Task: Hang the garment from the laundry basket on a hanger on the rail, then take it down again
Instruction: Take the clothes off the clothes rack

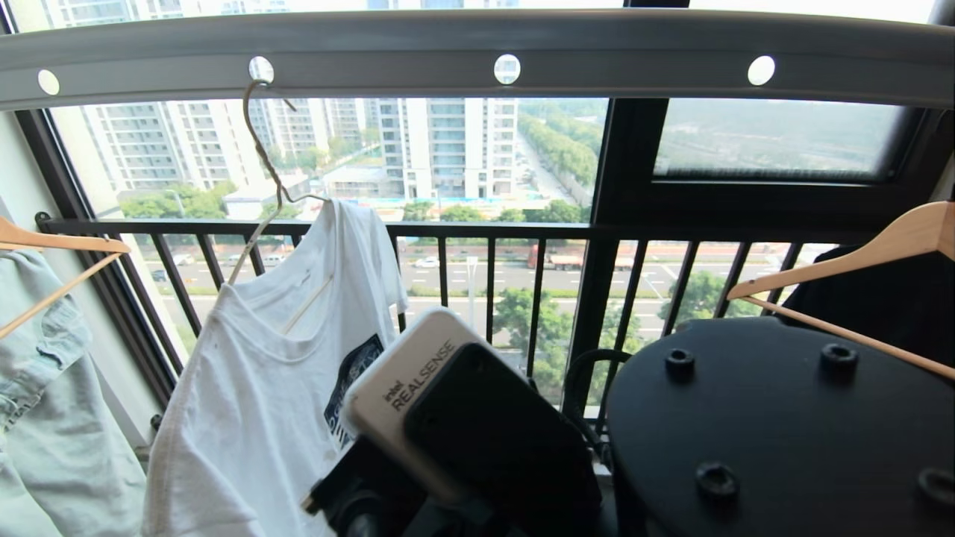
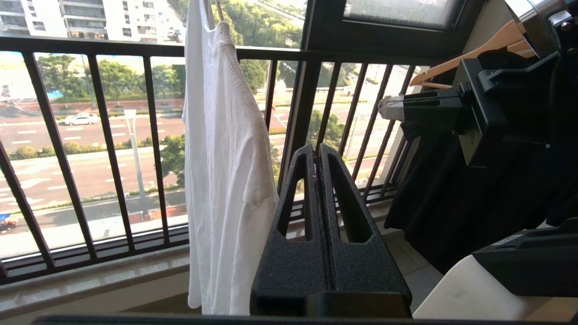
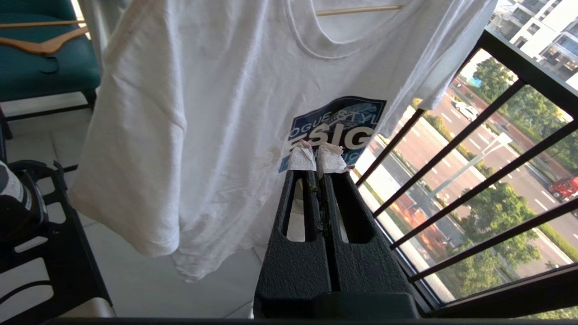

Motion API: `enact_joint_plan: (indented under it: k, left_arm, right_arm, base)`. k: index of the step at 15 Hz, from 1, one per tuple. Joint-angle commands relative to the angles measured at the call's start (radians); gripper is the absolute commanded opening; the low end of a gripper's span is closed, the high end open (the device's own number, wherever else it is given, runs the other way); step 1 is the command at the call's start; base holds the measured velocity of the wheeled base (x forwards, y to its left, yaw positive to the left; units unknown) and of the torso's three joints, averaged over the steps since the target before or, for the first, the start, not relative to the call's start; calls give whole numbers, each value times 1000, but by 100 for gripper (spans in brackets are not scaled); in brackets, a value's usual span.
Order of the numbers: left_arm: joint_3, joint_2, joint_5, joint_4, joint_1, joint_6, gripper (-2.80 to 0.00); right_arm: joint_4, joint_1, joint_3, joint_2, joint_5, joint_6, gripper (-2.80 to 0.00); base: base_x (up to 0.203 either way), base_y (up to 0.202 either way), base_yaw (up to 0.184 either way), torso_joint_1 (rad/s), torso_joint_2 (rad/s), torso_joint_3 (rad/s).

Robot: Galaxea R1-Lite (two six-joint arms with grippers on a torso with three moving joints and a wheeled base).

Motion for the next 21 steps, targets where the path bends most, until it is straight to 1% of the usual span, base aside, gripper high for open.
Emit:
enact_joint_plan:
  k: [1, 4, 5, 7, 9, 11, 13, 14, 15, 16, 17, 18, 19, 21]
  left_arm:
    - [45, -71, -3, 3, -3, -2, -280]
    - [68, -127, -15, 30, -13, -2, -280]
    - [68, -147, -27, 42, -17, -2, -280]
    - [65, -182, -32, 43, -19, 0, -280]
    - [68, -211, -31, 42, -19, 3, -280]
    - [98, -242, -22, 43, -19, 6, -280]
    - [129, -242, 30, 40, -19, 11, -280]
    - [153, -242, 68, 33, -19, 37, -280]
    - [180, -242, 103, 28, -19, 79, -280]
    - [220, -242, 157, 25, -19, 140, -280]
    - [265, -242, 233, 23, -19, 204, -280]
    - [310, -243, 286, 12, -19, 242, -280]
    - [365, -243, 319, -32, -19, 263, -280]
    - [467, -242, 340, -162, -19, 276, -280]
  right_arm:
    - [-2, -96, 145, -181, -6, -7, -280]
    - [-2, -271, 321, -369, -8, -11, -280]
    - [0, -312, 360, -428, -11, -11, -280]
    - [3, -429, 437, -549, -29, -34, -280]
    - [7, -545, 493, -673, -41, -68, -280]
    - [51, -659, 508, -803, -88, -87, -280]
    - [129, -783, 505, -938, -165, -109, -280]
    - [169, -838, 502, -1005, -193, -121, -280]
    - [213, -909, 490, -1063, -222, -135, -280]
    - [265, -975, 469, -1126, -244, -146, -280]
    - [325, -1031, 447, -1185, -256, -152, -280]
    - [385, -1072, 435, -1243, -262, -155, -280]
    - [458, -1120, 427, -1306, -266, -158, -280]
    - [590, -1188, 423, -1401, -261, -161, -280]
  base:
    - [0, 0, 0, 0, 0, 0]
    - [0, 0, 0, 0, 0, 0]
    - [0, 0, 0, 0, 0, 0]
    - [0, 0, 0, 0, 0, 0]
    - [0, 0, 0, 0, 0, 0]
    - [0, 0, 0, 0, 0, 0]
    - [0, 0, 0, 0, 0, 0]
    - [0, 0, 0, 0, 0, 0]
    - [0, 0, 0, 0, 0, 0]
    - [0, 0, 0, 0, 0, 0]
    - [0, 0, 0, 0, 0, 0]
    - [0, 0, 0, 0, 0, 0]
    - [0, 0, 0, 0, 0, 0]
    - [0, 0, 0, 0, 0, 0]
